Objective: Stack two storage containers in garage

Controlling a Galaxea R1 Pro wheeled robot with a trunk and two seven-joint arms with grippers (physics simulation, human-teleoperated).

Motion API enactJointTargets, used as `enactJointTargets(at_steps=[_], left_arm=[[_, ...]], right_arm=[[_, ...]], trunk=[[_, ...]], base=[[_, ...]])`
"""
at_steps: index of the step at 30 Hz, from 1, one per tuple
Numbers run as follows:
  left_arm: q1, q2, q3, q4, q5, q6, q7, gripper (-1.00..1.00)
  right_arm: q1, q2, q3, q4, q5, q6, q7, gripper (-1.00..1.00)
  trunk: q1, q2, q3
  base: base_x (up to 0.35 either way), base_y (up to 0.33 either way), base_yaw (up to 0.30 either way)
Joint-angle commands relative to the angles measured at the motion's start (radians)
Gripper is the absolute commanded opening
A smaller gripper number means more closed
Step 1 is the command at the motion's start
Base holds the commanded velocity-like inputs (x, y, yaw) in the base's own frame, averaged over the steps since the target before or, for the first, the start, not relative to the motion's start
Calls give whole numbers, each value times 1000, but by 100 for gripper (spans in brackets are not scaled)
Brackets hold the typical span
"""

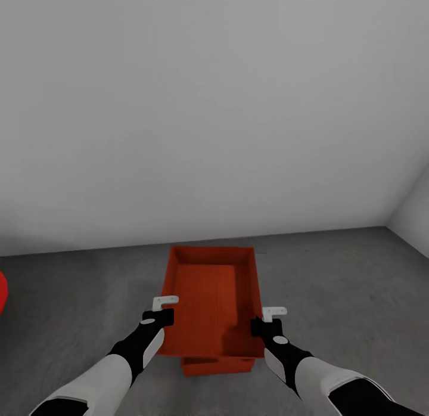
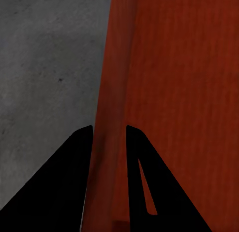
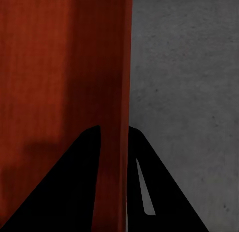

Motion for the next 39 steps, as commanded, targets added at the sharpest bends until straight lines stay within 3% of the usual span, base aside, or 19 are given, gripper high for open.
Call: enactJointTargets(at_steps=[1, 16, 39], left_arm=[[-1, 33, 45, -6, -12, 8, 50, -100], [-2, 33, 46, -6, -12, 8, 50, -100], [-2, 33, 46, -7, -12, 8, 50, -100]], right_arm=[[0, -41, -18, 28, -18, -6, -7, -100], [0, -41, -18, 28, -18, -6, -7, -100], [0, -40, -18, 30, -18, -6, -8, -100]], trunk=[[0, -1, -3], [0, -1, -25], [0, -1, -26]], base=[[0, 0, 0], [0, 0, 0], [0, 0, 0]])
